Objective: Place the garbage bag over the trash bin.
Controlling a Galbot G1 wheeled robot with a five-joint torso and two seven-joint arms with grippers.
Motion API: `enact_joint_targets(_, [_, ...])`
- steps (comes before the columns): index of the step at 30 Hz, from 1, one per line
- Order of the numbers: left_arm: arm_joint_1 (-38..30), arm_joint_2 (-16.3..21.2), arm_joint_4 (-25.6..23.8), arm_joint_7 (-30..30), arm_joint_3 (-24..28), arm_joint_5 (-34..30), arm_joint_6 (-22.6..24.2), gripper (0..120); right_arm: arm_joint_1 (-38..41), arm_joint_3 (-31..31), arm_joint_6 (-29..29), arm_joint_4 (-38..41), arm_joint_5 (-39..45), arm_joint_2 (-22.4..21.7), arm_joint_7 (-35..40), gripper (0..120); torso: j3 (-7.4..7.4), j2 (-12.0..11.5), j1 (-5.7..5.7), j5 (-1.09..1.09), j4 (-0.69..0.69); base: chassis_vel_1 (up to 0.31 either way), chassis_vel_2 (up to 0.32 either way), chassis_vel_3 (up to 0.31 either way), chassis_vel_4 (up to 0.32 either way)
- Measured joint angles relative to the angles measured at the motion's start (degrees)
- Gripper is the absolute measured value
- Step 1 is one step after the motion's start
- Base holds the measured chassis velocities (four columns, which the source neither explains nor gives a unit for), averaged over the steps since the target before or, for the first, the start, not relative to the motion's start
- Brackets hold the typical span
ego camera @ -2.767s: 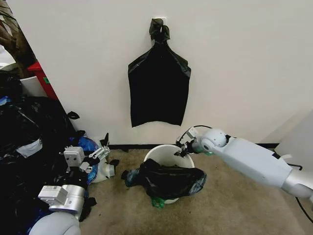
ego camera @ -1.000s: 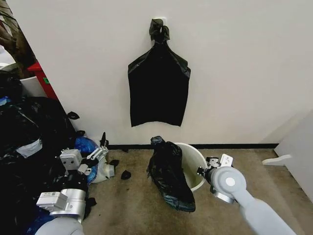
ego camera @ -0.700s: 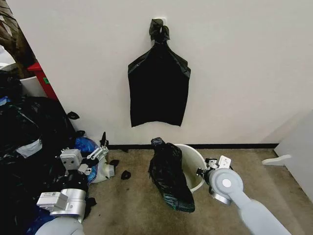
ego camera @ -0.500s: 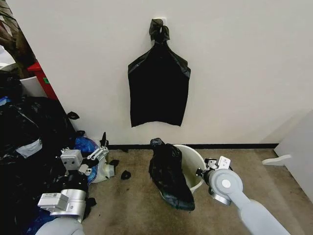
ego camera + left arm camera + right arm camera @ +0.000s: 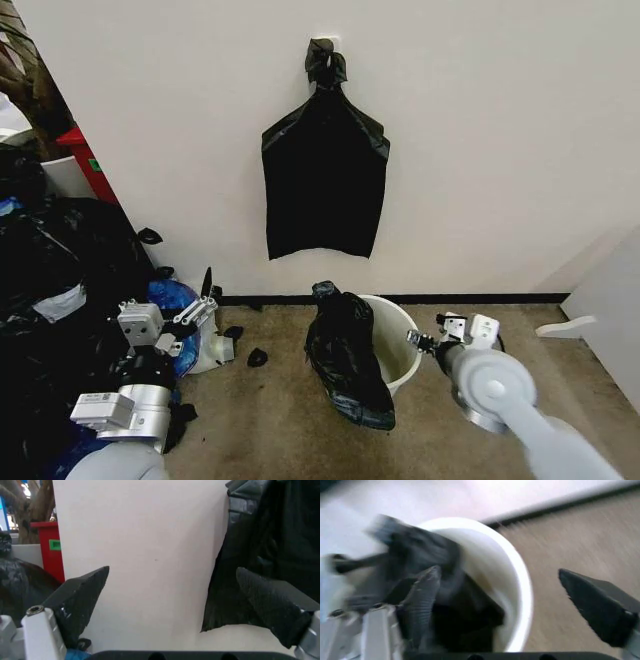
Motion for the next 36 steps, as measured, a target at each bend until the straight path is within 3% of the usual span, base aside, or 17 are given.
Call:
enact_joint_targets(4, [0.2, 0.0, 0.5, -0.1, 0.1, 0.1, -0.2, 100, -4.1, 4.1, -2.1, 2.9, -8.7, -1.7, -20.4, 99, 0.0, 0.0, 0.0, 0.0, -0.01, 0.0, 0.0, 0.0, 0.0])
enact_joint_targets(8, [0.7, 0.1, 0.6, -0.1, 0.1, 0.3, -0.7, 100, -3.8, 3.8, -3.0, 1.9, -9.1, -2.1, -27.7, 100, 0.0, 0.0, 0.0, 0.0, 0.01, 0.0, 0.0, 0.0, 0.0])
enact_joint_targets(11, [1.8, 0.5, 0.5, -0.1, -0.2, 0.7, -1.5, 100, -1.7, 3.1, -5.7, -2.9, -7.5, -1.6, -38.6, 100, 0.01, 0.0, 0.0, 0.01, 0.01, 0.0, 0.0, 0.0, 0.0])
enact_joint_targets(17, [2.3, 0.4, 0.1, -0.1, -0.7, 1.1, -1.7, 100, 0.9, 1.5, -5.7, -11.0, -8.0, -0.7, -50.0, 100, 0.01, 0.0, 0.0, 0.01, 0.01, 0.0, 0.0, 0.0, 0.0])
enact_joint_targets(21, [2.7, 0.3, 0.1, -0.1, -0.7, 1.6, -1.8, 100, 2.4, 1.2, -5.6, -14.8, -7.5, 0.3, -52.7, 100, 0.01, 0.0, 0.0, 0.01, 0.0, 0.0, 0.0, 0.0, 0.0])
enact_joint_targets(27, [2.6, 0.3, 0.7, -0.1, -0.7, 1.6, -2.0, 100, 5.6, 0.7, -6.3, -22.5, 0.5, 3.2, -54.0, 100, 0.01, 0.0, 0.0, 0.01, 0.01, 0.0, 0.0, 0.0, 0.0])
enact_joint_targets(36, [2.2, 0.5, 1.2, -0.1, -0.8, 1.2, -2.0, 100, 7.1, -0.3, -6.4, -27.9, 4.0, 4.5, -54.8, 100, 0.01, 0.0, 0.0, 0.01, 0.0, 0.0, 0.0, 0.0, 0.0])
